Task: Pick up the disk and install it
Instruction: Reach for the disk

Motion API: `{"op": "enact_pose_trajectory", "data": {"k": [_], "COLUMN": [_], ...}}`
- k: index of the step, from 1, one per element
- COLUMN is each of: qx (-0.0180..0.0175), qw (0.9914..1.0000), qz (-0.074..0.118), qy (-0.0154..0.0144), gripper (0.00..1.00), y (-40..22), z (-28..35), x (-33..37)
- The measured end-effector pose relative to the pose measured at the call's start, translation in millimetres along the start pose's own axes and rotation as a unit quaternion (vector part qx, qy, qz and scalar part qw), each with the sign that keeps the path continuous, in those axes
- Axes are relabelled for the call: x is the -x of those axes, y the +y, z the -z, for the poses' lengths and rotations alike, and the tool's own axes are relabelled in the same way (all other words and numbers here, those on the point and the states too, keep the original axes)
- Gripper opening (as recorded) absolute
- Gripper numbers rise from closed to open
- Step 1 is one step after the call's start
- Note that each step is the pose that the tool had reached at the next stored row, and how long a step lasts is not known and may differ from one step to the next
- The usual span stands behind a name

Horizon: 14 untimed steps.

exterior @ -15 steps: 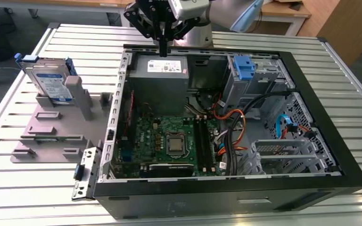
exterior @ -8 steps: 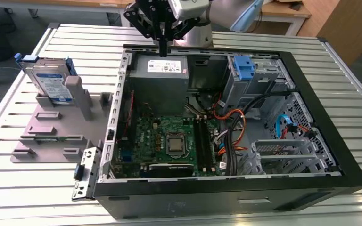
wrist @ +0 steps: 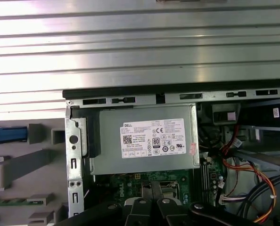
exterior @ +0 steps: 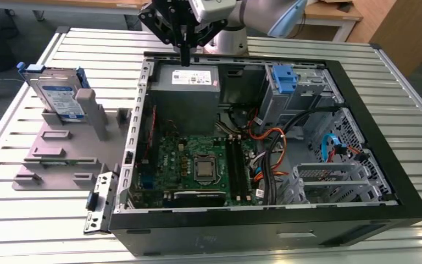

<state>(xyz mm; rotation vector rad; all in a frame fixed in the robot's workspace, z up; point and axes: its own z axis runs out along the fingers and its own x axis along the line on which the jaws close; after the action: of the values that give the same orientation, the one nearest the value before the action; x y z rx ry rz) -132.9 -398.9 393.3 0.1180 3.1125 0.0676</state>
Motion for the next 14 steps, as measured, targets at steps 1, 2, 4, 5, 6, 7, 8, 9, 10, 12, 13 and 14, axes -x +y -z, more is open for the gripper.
{"op": "enact_pose_trajectory", "data": {"k": [1, 2, 4, 5, 6, 7, 8, 9, 10, 12, 13, 14], "qx": [0.0000, 0.0000, 0.0001, 0.0000, 0.0000, 0.0000, 0.0000, 0.0000, 0.0000, 0.0000, 0.0000, 0.0000], "qw": [1.00000, 1.00000, 1.00000, 1.00000, 1.00000, 1.00000, 1.00000, 1.00000, 1.00000, 1.00000, 1.00000, 1.00000], "qz": [0.000, 0.000, 0.000, 0.000, 0.000, 0.000, 0.000, 0.000, 0.000, 0.000, 0.000, 0.000], "qy": [0.0000, 0.0000, -0.0001, 0.0000, 0.0000, 0.0000, 0.0000, 0.0000, 0.0000, 0.0000, 0.0000, 0.0000], "gripper": [0.11, 0.11, 0.11, 0.11, 0.11, 0.11, 0.11, 0.11, 0.11, 0.11, 0.11, 0.11], "y": [-0.1, -0.2, -0.2, -0.2, -0.2, -0.3, -0.3, -0.3, -0.3, -0.3, -0.3, -0.3], "z": [0.0, 0.0, 0.0, 0.0, 0.1, 0.1, 0.1, 0.1, 0.1, 0.1, 0.1, 0.1], "x": [-1.3, -2.4, -3.7, -3.7, -3.7, -3.9, -4.0, -4.0, -4.0, -4.1, -4.1, -4.1]}}
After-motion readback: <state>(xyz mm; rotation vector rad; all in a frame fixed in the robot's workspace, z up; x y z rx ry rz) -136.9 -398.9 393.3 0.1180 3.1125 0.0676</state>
